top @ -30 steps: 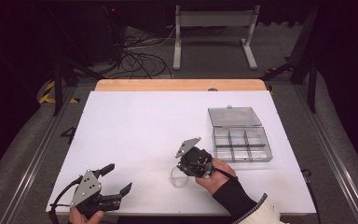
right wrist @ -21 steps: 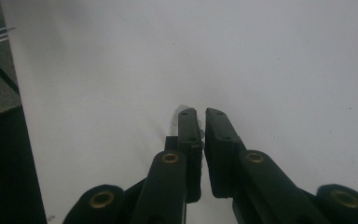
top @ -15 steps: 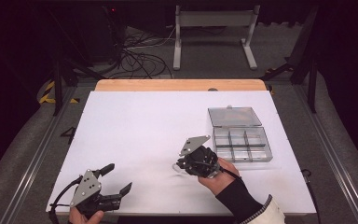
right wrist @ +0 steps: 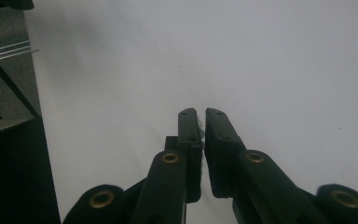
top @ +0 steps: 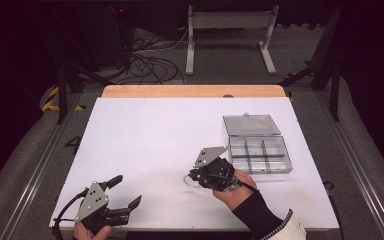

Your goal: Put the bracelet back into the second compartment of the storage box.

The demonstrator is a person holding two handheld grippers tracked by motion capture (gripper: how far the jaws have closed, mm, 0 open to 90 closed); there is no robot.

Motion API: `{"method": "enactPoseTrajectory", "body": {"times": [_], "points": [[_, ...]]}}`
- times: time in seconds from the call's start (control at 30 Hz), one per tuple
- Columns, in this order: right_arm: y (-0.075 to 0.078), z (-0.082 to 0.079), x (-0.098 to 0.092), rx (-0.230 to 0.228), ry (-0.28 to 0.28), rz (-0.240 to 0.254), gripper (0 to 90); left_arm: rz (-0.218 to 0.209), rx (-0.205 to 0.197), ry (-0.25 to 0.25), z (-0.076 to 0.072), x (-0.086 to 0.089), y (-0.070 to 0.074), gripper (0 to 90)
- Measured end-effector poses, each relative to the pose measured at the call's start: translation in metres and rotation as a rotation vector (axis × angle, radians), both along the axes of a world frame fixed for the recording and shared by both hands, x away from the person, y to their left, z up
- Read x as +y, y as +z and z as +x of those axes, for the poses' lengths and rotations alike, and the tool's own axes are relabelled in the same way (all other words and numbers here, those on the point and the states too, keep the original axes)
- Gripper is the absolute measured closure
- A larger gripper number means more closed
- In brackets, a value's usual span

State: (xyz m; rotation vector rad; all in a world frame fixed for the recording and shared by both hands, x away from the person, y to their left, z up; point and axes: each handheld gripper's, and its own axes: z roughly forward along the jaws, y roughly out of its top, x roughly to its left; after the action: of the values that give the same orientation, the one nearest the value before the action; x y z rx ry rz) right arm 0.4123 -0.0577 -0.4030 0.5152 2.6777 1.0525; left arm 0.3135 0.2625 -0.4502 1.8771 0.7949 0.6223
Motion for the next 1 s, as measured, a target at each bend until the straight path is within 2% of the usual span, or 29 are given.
{"method": "enactPoseTrajectory", "body": {"times": [0.4,1.0], "points": [[0.006,-0.001,-0.007,-0.031,-0.008,0.003,85.7,0.000,-0.001,0.001,0.000,0.000,0.000,17.4],[0.017,0.002,-0.014,-0.041,-0.027,-0.007,85.7,0.004,-0.005,0.002,0.000,0.000,0.000,17.5]]}}
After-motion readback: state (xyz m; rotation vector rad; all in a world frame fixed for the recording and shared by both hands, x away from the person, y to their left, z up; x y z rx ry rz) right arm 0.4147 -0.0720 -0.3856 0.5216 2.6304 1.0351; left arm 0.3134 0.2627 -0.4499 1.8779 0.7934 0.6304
